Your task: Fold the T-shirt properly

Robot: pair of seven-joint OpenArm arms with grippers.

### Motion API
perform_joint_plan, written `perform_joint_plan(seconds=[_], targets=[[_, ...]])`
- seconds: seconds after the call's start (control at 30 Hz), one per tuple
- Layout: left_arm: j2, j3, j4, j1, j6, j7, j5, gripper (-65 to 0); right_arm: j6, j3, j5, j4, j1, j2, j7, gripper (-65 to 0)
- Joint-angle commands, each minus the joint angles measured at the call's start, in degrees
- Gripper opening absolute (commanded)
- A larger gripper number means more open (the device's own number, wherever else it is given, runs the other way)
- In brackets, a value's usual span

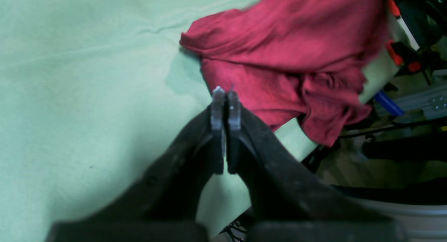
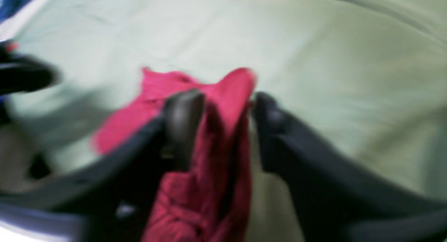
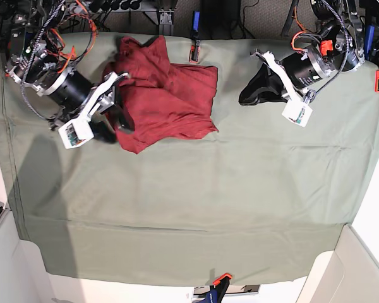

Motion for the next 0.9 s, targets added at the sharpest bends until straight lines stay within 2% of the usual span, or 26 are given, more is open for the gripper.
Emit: perform_joint_plan(seconds=[0.0, 0.1, 0.23, 0.4, 0.47, 0.53, 0.57, 0.67, 0.77, 0.87], targets=[[-0.6, -0.2, 1.0, -0.3, -0.5, -0.5, -1.4, -65.0, -1.1, 1.6, 0.2, 1.0, 0.5, 0.9, 2.6, -33.1], [-0.6, -0.2, 1.0, -0.3, -0.5, 1.0, -2.4, -65.0, -3.8, 6.9, -0.7, 1.0, 0.5, 2.8, 3.4, -33.1], [-0.6, -0.2, 1.0, -0.2, -0.5, 2.6, -4.6, -65.0, -5.2, 13.4, 1.2, 0.5, 0.4, 5.8, 2.1, -33.1], [-0.6, -0.2, 1.0, 1.7, -0.5, 2.5, -5.3, -65.0, -4.8, 16.5, 9.0, 0.2, -2.2, 6.8, -2.0, -33.2], [-0.6, -0.2, 1.0, 2.6, -0.5, 2.5, -5.3, -65.0, -2.2, 16.3, 13.7, 0.2, -4.2, 6.1, -2.4, -33.2], [-0.6, -0.2, 1.0, 3.1, -0.5, 2.5, -5.2, -65.0, 2.2, 15.5, 19.5, 0.2, -6.1, 4.5, -3.2, -33.2], [-0.6, -0.2, 1.0, 3.2, -0.5, 2.5, -5.2, -65.0, 3.3, 14.5, 21.9, 0.2, -7.1, 3.8, -3.9, -33.2], [-0.6, -0.2, 1.0, 3.4, -0.5, 2.5, -5.0, -65.0, 3.5, 9.5, 22.4, 0.2, -9.3, 1.4, -4.4, -33.2], [-0.6, -0.2, 1.0, 3.3, -0.5, 2.3, -4.8, -65.0, 3.5, 2.9, 19.2, 0.2, -9.7, -0.6, -3.8, -33.2], [-0.6, -0.2, 1.0, 3.4, -0.5, 2.3, -4.8, -65.0, 3.2, -2.3, 10.6, 0.2, -9.1, -1.5, 0.8, -33.2]])
